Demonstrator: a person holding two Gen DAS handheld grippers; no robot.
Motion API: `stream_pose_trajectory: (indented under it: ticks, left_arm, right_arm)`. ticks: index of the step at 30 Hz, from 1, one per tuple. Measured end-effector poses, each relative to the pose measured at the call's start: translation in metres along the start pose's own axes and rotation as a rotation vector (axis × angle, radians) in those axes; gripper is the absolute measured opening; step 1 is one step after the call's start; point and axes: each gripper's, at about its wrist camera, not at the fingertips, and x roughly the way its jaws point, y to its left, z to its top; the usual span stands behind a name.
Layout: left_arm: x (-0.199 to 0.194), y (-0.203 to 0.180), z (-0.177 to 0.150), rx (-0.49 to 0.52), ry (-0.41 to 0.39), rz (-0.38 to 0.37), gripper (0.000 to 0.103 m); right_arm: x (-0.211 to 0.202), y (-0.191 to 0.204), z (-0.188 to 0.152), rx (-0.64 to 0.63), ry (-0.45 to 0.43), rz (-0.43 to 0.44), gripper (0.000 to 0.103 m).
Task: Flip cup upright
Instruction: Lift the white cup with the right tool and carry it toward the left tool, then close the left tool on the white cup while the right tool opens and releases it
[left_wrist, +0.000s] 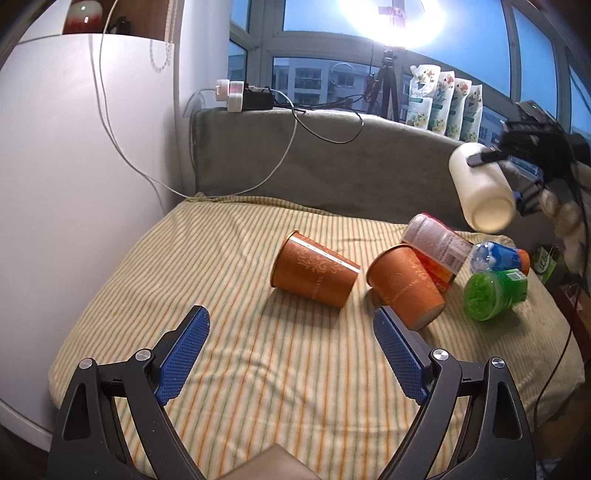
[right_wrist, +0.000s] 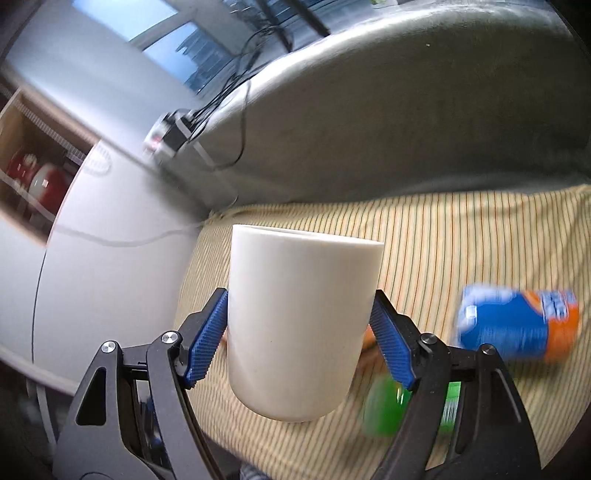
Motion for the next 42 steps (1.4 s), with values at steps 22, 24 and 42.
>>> stream_pose_trajectory:
  ticks: [22,24,42]
  left_arm:
    - [-0.010,-0.030,-0.008,0.023,0.079,-0.108,0.091]
    - [-0.010,-0.033,-0.008,0.024,0.084,-0.116,0.091]
    - [0.007,-0.045,-0.004,-0.032,0.215,-0.270,0.091]
  right_arm:
    - [0.032,-0.005,-0.160,-0.023,0.219,-0.016,0.078]
    - [0.040,-0.009,-0.160,-0.017,0.231,-0.028,0.078]
    - [0.008,-0.001,-0.151,-0.074,0.117,-0.056,0.081]
